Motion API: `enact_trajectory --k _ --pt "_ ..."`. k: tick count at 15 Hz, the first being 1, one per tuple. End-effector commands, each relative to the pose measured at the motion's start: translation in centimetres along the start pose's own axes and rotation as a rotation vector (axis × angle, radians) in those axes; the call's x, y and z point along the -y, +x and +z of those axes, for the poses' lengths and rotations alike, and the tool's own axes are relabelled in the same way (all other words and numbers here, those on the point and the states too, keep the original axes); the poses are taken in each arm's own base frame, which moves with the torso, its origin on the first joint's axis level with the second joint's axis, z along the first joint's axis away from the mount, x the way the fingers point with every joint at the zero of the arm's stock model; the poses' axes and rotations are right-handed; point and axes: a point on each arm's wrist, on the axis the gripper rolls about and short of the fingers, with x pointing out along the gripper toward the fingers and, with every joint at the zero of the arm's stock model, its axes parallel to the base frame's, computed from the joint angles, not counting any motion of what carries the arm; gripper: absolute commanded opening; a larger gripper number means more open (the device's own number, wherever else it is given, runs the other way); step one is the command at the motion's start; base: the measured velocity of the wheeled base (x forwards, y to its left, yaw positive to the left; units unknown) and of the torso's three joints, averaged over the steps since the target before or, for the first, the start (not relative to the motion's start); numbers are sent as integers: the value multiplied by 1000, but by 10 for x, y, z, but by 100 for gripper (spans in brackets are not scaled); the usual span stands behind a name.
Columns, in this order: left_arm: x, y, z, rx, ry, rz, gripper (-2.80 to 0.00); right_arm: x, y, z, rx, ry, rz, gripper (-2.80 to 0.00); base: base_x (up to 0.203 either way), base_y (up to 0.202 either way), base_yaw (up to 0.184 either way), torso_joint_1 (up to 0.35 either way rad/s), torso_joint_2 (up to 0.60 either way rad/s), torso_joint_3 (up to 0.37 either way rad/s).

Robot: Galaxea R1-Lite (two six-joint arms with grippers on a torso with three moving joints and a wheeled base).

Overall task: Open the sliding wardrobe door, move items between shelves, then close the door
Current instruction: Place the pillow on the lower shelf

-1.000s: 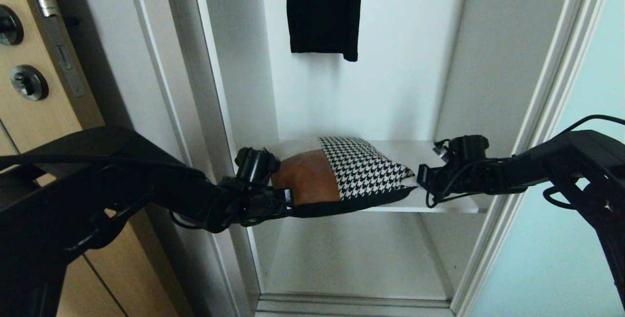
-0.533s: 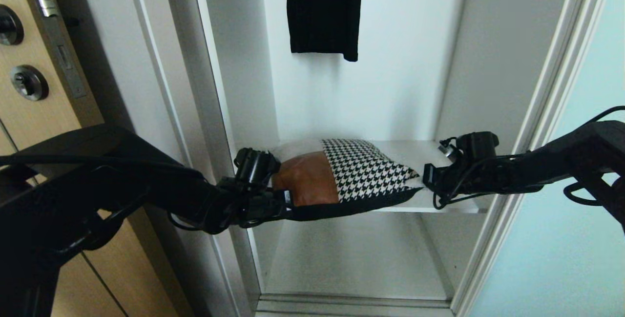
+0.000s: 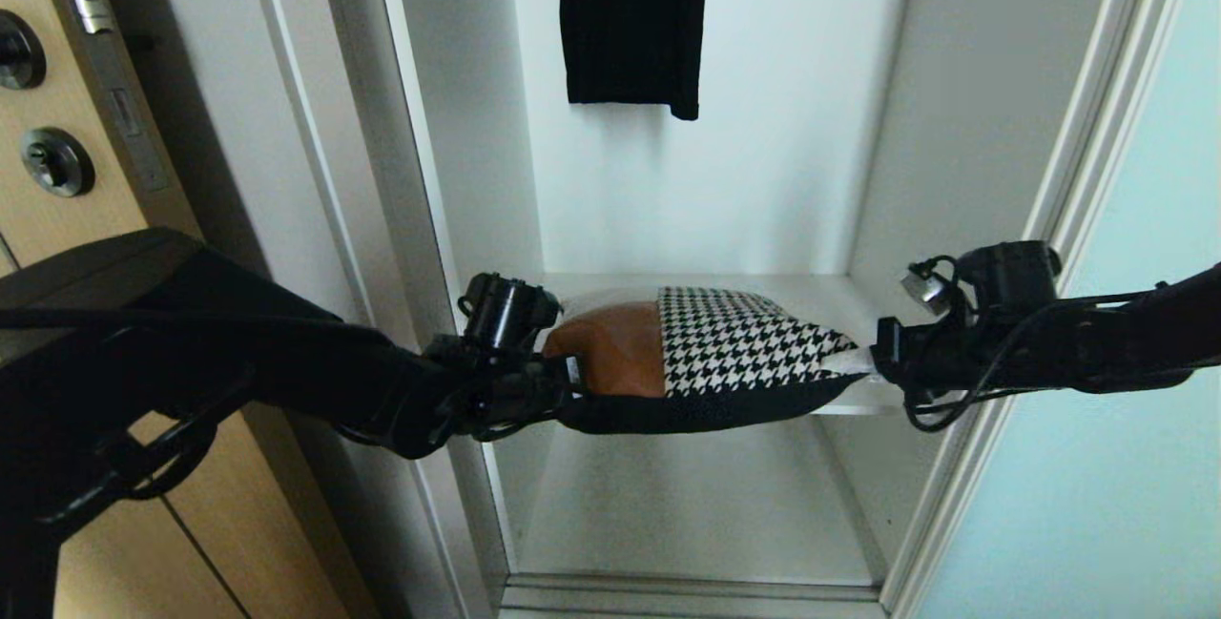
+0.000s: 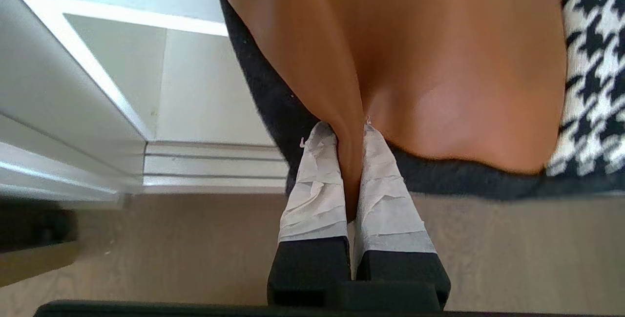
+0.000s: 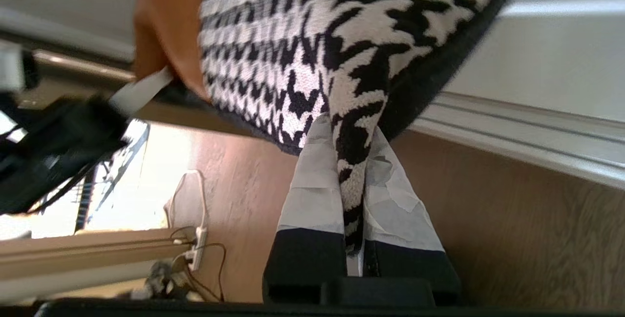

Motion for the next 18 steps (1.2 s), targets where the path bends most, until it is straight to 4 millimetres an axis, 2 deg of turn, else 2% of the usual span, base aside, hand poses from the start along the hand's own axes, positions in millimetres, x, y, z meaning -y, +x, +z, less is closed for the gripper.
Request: enact_trajectory --k 1,4,10,12,15,18 --pt "6 -19 7 27 -4 -19 -280 -30 -35 -7 40 -43 36 -280 0 0 0 0 0 0" --pt "8 -35 8 44 0 -28 -280 -51 -60 -26 47 -65 58 -280 0 0 0 0 0 0" --pt "17 -67 19 132 26 2 -280 -81 -84 -55 21 -102 100 -280 0 0 0 0 0 0" --pt "20 -86 23 161 22 -21 -280 -91 -97 -61 21 -107 104 -280 0 0 0 0 0 0" --pt "25 -107 9 140 33 -59 -280 -101 -114 -69 17 -101 105 -280 0 0 0 0 0 0" --pt "27 -137 13 177 34 -99 -280 -111 -133 -81 5 -90 101 -280 0 0 0 0 0 0"
